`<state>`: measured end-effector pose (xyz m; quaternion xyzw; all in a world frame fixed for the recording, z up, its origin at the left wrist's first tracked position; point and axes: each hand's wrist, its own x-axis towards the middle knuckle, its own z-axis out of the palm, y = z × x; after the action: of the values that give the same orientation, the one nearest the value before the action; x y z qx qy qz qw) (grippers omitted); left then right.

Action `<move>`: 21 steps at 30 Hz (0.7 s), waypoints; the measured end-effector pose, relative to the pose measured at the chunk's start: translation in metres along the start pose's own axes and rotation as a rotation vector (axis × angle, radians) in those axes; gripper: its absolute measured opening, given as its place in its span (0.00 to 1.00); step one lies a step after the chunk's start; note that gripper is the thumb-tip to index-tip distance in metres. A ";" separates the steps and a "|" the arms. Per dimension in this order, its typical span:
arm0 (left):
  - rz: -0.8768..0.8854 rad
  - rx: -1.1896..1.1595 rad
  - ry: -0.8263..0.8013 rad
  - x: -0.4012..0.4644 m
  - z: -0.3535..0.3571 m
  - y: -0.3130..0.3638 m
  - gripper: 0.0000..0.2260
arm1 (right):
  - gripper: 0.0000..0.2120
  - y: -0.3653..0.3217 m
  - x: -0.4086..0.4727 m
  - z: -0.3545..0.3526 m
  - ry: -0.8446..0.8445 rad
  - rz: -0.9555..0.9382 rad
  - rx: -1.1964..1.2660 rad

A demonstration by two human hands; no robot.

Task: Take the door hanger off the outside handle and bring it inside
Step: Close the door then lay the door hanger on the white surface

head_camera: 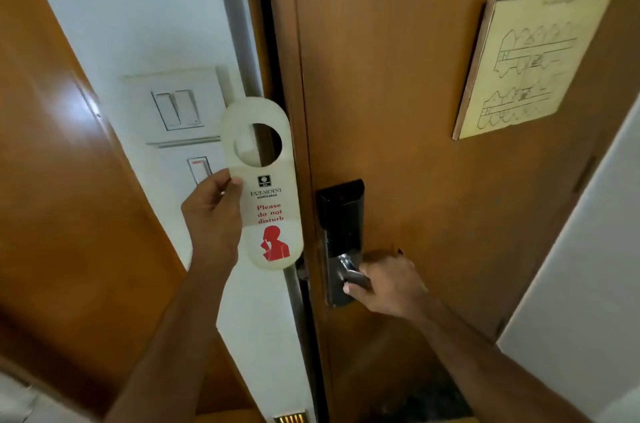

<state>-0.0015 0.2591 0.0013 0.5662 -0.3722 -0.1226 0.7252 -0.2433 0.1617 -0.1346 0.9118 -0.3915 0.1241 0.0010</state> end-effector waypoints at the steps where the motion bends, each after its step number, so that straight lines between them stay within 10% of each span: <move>1: 0.012 0.006 0.018 0.002 0.000 0.000 0.15 | 0.22 0.002 0.013 0.001 -0.031 -0.003 -0.027; 21: 0.167 -0.108 0.048 0.027 -0.015 -0.025 0.13 | 0.21 0.004 0.134 0.071 0.187 0.300 0.197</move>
<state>0.0333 0.2460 -0.0122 0.4961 -0.3935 -0.0682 0.7710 -0.1418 0.0565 -0.1733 0.8236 -0.5069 0.2445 -0.0703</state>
